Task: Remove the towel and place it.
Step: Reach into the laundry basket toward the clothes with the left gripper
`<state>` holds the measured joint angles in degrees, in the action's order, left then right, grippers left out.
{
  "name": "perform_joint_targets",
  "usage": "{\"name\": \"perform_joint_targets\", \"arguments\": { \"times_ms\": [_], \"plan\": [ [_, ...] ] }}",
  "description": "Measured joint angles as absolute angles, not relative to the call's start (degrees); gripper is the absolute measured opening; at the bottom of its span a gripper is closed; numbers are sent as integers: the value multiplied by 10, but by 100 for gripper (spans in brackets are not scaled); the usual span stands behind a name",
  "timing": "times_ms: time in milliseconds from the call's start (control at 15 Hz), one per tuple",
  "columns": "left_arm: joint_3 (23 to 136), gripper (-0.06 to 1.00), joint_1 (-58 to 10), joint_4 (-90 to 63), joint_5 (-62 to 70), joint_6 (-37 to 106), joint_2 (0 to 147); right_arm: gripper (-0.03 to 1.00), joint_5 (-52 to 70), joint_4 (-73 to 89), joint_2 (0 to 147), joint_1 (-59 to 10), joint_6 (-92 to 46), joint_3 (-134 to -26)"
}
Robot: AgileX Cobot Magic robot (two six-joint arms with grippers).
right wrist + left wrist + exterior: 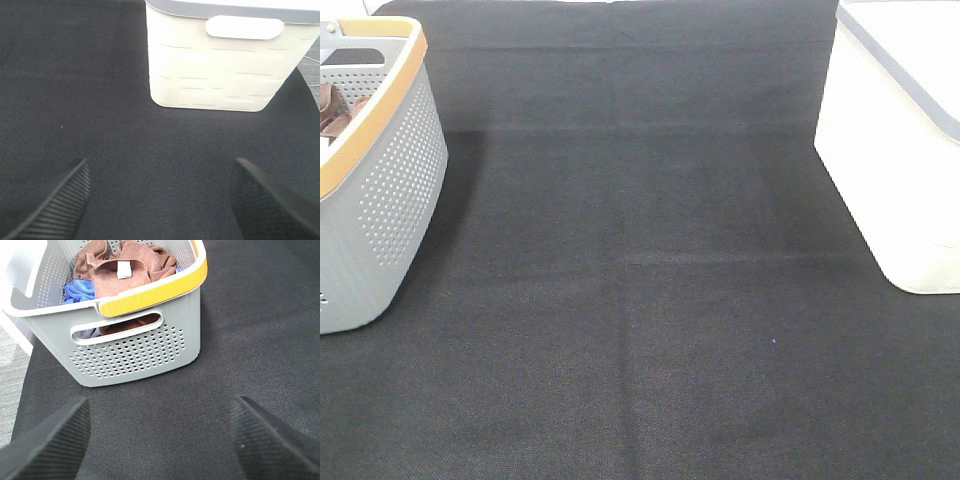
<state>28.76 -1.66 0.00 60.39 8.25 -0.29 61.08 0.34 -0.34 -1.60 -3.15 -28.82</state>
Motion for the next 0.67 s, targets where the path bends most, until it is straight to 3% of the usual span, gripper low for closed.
{"name": "perform_joint_targets", "arguments": {
  "times_ms": [667],
  "plan": [
    [288, 74, -17, 0, 604, 83, -3, 73, 611, 3, -3, -16, -32, -288]
  ]
}}
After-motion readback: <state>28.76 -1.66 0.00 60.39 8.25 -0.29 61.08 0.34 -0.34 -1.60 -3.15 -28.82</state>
